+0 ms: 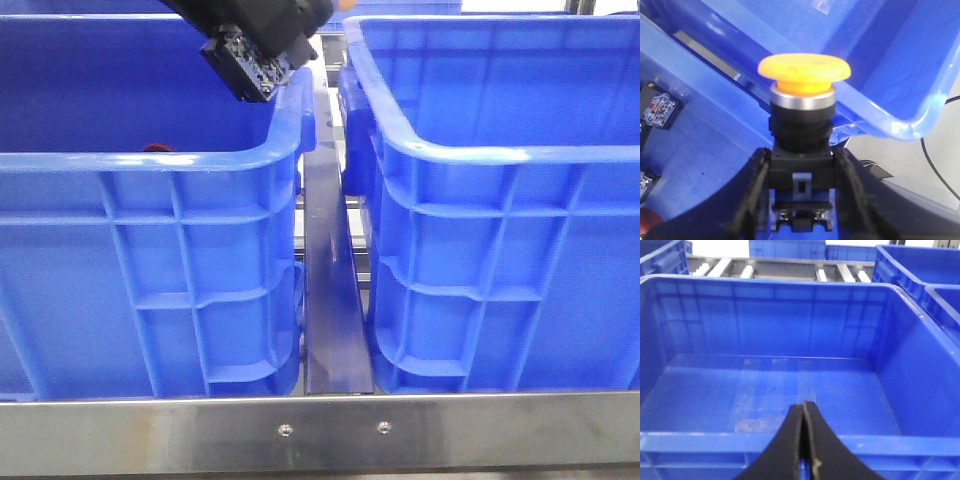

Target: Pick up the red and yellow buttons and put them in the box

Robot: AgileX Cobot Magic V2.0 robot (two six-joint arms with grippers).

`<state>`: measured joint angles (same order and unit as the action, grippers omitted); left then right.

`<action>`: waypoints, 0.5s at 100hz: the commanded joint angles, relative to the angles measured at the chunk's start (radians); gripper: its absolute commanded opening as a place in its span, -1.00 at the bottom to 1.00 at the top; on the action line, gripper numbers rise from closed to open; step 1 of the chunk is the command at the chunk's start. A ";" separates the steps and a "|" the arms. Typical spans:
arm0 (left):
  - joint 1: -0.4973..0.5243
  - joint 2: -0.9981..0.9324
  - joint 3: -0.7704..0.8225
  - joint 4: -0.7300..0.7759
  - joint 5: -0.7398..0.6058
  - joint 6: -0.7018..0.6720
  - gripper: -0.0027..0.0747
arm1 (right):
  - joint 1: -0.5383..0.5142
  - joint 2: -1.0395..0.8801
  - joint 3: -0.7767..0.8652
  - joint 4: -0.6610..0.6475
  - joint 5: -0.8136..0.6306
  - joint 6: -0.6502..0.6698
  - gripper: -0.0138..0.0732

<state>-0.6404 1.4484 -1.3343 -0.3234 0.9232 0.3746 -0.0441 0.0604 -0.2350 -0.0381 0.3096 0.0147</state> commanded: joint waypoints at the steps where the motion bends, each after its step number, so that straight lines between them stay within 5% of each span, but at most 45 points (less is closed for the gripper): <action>1: -0.007 -0.039 -0.027 -0.033 -0.048 -0.001 -0.80 | 0.002 0.085 -0.091 -0.007 -0.015 0.000 -0.92; 31: -0.007 -0.039 -0.027 -0.035 -0.048 -0.001 -0.80 | 0.002 0.399 -0.316 -0.006 0.105 0.000 -0.87; 38: -0.007 -0.039 -0.027 -0.035 -0.048 -0.001 -0.80 | 0.002 0.468 -0.362 -0.006 0.108 0.000 -0.68; 50: -0.007 -0.039 -0.027 -0.035 -0.048 -0.001 -0.80 | 0.002 0.572 -0.428 -0.006 0.128 0.000 -0.05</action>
<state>-0.6404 1.4484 -1.3343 -0.3234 0.9232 0.3746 -0.0441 0.5665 -0.5913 -0.0381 0.4881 0.0147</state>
